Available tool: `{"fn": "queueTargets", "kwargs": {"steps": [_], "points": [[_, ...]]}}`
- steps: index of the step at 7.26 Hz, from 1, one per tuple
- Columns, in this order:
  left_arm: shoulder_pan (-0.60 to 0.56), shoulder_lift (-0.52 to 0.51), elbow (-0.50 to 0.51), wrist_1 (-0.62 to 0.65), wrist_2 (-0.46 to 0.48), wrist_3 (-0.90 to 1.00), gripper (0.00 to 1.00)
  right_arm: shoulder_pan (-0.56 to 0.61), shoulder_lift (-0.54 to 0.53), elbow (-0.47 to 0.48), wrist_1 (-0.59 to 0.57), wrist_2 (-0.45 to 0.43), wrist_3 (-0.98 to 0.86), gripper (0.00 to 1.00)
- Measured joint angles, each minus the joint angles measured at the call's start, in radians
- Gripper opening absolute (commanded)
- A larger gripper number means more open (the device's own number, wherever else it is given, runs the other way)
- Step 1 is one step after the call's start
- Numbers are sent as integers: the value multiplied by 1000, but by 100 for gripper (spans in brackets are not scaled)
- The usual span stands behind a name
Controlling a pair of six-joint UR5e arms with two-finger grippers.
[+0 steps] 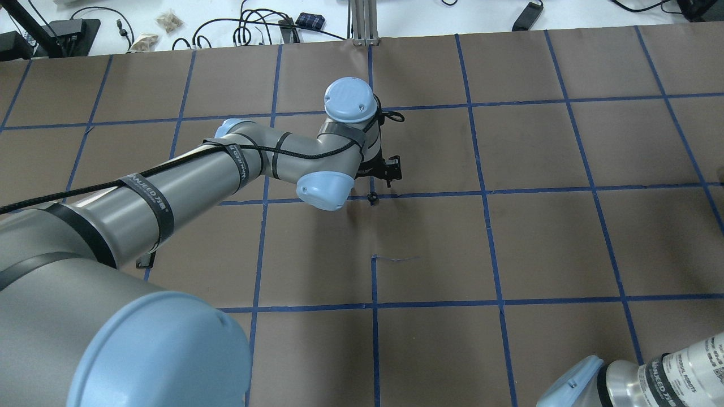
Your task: Place bearing gear from tray to pile
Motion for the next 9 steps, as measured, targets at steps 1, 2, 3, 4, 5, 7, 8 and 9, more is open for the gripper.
{"fn": "queueTargets", "kwargs": {"steps": [1,2,3,4,5,7,8,9], "points": [[-12,-3,-11,4,11,-5,77,-2,14,-1,-17,-1,-17,95],[-17,-3,-26,7,15,-6,58,-2,22,-1,-33,-2,-38,85],[-19,0,-34,8,14,-5,26,-2,26,0,-48,-2,-49,67],[-19,3,-38,8,10,-4,0,-2,28,0,-56,-1,-53,33],[-20,5,-39,7,7,-3,0,-2,28,1,-58,-2,-55,12],[-20,8,-35,6,6,-5,0,-3,28,0,-57,-7,-57,1],[-18,12,-31,6,7,-4,0,-3,27,0,-56,-9,-59,1],[-13,21,-27,2,8,1,0,-1,23,-2,-54,-10,-59,0]]}}
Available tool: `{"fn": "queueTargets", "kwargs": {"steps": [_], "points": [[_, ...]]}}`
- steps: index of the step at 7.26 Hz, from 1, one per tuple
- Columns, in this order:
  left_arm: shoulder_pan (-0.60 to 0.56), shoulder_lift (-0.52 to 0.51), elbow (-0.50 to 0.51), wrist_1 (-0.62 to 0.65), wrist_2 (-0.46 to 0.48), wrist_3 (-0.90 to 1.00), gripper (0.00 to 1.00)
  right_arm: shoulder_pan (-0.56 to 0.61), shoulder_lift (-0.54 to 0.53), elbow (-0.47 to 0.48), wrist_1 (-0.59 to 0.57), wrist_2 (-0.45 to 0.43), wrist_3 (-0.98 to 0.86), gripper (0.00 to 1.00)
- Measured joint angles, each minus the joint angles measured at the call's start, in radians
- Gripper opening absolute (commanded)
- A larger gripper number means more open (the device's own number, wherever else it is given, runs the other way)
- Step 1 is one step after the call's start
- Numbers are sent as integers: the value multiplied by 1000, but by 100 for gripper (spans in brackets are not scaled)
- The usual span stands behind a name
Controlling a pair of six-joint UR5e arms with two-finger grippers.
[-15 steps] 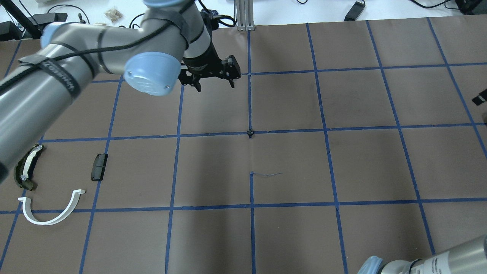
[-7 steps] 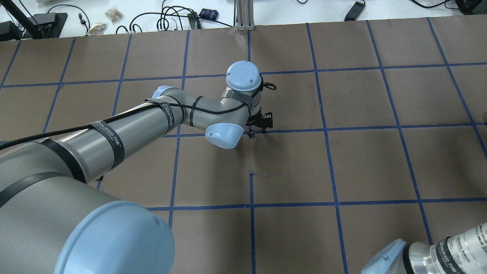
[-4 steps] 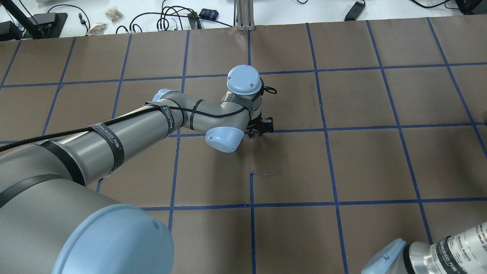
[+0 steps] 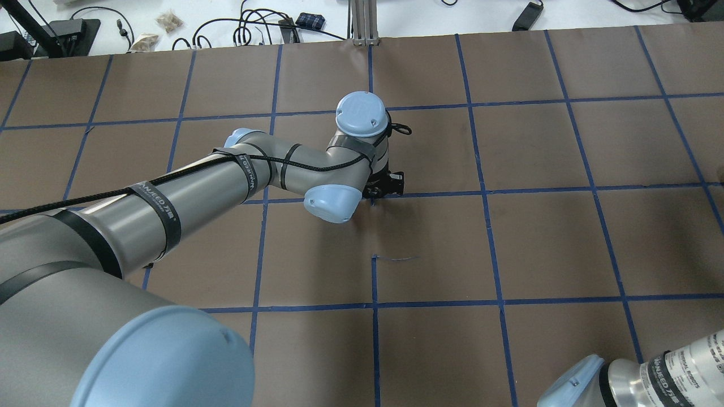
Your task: Place bearing gear from tray to pile
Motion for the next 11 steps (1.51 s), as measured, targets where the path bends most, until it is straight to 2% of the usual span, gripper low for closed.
{"fn": "queueTargets", "kwargs": {"steps": [1,3,6,9,11], "points": [[11,16,4,-13,2,12,0,6,-20,-3,8,1,5,0],[98,92,-3,-105,7,116,0,80,-135,0,84,7,70,0],[421,236,-74,-248,61,508,0,367,-265,1,155,8,319,0],[819,312,-175,-245,78,982,0,774,-264,2,170,-3,933,0],[1048,318,-205,-254,53,1203,0,1016,-215,3,151,0,1382,1]]}}
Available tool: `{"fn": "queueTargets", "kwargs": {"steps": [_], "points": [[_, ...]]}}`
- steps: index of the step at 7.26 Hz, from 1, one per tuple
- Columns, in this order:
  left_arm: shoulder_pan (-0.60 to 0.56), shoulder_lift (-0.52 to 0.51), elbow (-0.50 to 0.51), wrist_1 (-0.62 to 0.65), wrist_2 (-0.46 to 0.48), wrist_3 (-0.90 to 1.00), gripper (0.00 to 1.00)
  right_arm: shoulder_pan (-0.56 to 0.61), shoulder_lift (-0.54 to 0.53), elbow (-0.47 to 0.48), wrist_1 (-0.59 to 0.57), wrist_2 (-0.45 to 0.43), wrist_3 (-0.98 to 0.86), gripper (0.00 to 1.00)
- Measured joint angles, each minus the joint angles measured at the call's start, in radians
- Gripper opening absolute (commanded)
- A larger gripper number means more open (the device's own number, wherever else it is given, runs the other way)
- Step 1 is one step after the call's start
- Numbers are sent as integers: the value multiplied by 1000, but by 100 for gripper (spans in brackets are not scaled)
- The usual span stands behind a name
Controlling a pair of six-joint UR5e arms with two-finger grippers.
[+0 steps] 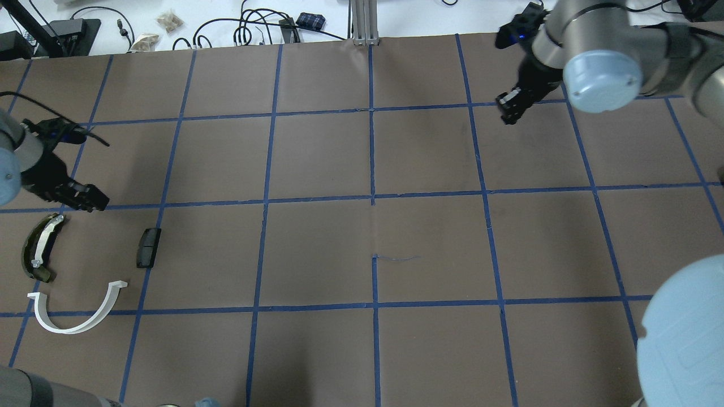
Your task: Place bearing gear from tray to pile
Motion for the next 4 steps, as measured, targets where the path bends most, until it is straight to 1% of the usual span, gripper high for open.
{"fn": "queueTargets", "kwargs": {"steps": [1,2,3,4], "points": [[60,0,-40,1,-21,43,0,122,40,0,-55,4,255,1],[93,-2,-94,28,-35,64,7,234,94,1,-123,-1,448,0],[108,-6,-129,65,-42,72,59,312,136,2,-158,-9,558,0],[113,-7,-142,83,-49,76,70,351,163,6,-172,-14,626,44]]}}
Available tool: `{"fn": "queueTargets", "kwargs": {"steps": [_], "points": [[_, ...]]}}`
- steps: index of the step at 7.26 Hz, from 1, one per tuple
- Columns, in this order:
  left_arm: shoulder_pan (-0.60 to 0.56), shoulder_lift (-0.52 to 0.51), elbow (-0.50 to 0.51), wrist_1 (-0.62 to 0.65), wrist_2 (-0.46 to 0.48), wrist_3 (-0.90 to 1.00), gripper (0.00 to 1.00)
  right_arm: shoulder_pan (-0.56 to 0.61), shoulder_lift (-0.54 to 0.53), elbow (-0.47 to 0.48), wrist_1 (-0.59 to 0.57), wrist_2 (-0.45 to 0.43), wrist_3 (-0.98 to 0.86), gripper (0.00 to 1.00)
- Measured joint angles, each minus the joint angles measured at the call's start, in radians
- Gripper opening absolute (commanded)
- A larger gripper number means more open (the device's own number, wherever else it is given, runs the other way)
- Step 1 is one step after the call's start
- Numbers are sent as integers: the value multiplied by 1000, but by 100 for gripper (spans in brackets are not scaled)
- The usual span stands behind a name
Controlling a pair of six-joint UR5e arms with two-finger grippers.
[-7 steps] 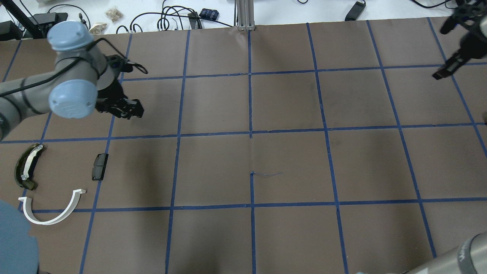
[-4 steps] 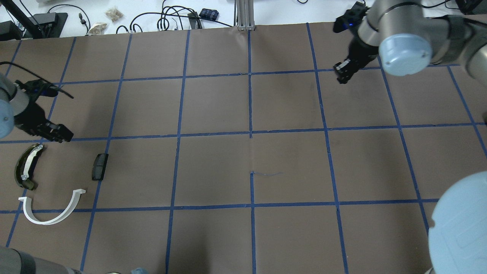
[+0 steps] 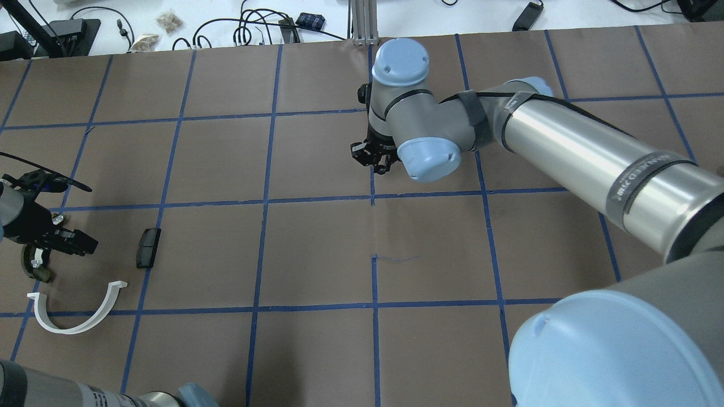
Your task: Place bearing gear from tray to pile
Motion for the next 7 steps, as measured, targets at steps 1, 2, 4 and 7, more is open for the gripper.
{"fn": "queueTargets", "kwargs": {"steps": [1,2,4,7], "points": [[0,4,-3,9,-19,0,75,15,16,9,-5,-2,31,99],[-4,14,6,7,-36,-5,79,21,21,14,-3,-6,39,100],[-25,49,84,-63,-45,-17,79,-2,-23,-6,52,-25,35,100],[-204,94,308,-305,-45,-142,78,-151,-261,-86,368,-47,3,100]]}}
